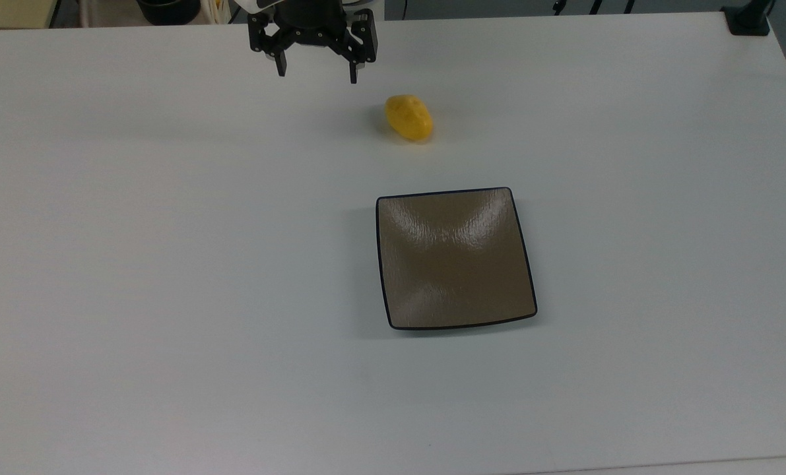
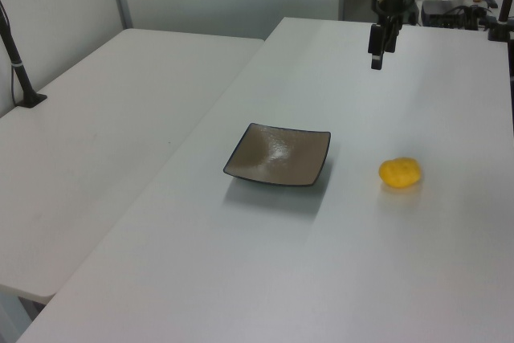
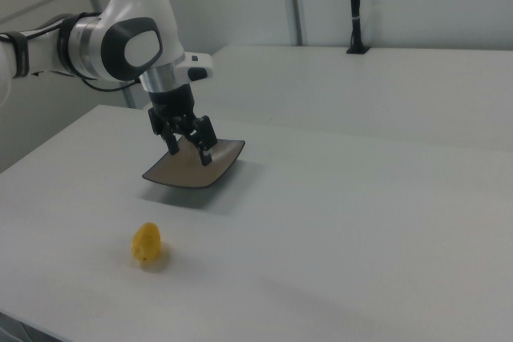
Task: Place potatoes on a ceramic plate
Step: 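Move the gripper down over the yellow potato and close on it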
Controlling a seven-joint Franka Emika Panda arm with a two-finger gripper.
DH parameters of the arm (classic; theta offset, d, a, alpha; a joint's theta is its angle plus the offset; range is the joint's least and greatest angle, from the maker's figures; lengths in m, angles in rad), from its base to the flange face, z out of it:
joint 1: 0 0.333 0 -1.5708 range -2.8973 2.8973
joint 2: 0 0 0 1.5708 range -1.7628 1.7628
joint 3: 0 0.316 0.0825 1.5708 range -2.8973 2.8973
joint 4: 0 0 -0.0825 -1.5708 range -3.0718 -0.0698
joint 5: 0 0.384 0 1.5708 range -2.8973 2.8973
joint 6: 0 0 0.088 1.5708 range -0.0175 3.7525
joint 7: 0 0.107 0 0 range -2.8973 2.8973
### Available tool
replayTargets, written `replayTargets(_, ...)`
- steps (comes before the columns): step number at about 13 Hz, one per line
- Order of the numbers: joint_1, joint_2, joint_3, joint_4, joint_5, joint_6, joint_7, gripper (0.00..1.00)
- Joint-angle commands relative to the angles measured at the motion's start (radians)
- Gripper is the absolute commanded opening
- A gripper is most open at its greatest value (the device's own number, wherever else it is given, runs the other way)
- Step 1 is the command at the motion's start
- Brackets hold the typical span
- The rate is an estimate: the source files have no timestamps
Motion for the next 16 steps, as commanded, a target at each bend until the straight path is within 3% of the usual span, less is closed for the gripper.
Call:
replayTargets(1, 0.020, -0.027, -0.016, -0.026, 0.022, -0.017, -0.035, 1.00)
replayTargets(7, 0.026, -0.029, 0.001, -0.060, 0.022, 0.005, -0.036, 1.00)
replayTargets(11, 0.036, -0.023, 0.047, -0.136, 0.022, 0.066, -0.048, 1.00)
replayTargets(16, 0.037, -0.003, 0.119, -0.199, 0.022, 0.114, -0.350, 1.00)
